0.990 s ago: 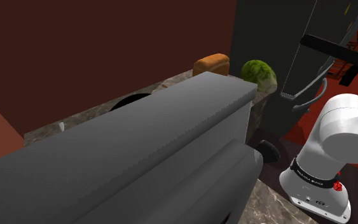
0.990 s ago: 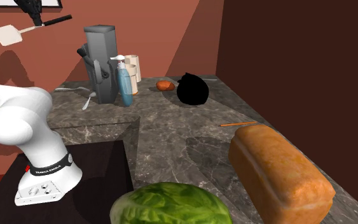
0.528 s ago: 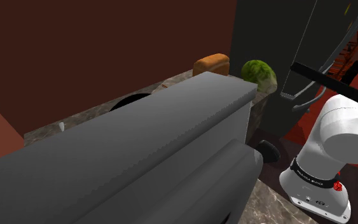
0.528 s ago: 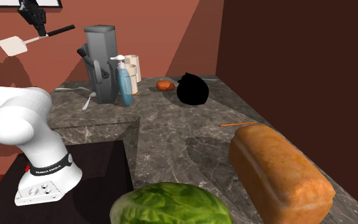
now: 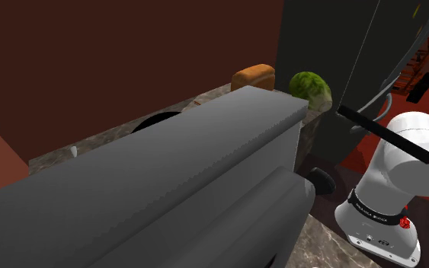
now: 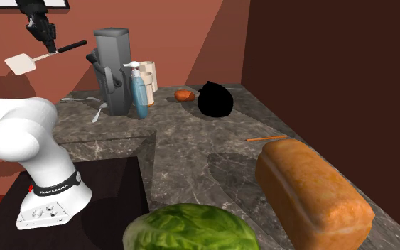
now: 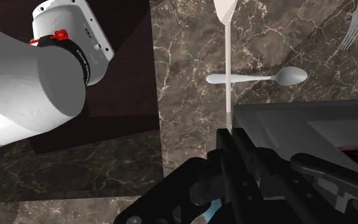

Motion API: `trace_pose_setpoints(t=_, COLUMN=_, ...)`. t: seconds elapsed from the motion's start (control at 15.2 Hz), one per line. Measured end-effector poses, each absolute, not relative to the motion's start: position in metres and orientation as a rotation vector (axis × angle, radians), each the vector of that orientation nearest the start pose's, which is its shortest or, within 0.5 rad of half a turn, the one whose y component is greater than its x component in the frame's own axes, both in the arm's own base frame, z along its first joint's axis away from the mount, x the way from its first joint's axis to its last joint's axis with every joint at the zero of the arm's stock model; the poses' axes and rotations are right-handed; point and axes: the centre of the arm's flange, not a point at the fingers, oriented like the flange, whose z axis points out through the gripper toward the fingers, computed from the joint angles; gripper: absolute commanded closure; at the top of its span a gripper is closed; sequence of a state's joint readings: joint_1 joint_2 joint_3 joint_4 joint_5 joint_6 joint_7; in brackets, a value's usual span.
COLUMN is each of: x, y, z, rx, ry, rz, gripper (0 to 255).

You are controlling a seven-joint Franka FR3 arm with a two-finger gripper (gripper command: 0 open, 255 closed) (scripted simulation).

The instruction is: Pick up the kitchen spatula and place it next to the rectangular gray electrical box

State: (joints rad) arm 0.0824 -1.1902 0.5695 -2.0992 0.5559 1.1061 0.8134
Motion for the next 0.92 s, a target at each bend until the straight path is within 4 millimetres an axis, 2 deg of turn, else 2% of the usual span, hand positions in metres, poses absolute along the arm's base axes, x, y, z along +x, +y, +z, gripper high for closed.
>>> trace_pose_setpoints(t=0.92, x=0.021, y=0.291, z=0.586, rx=-3.131, ry=0.304, rz=-0.104, gripper=255)
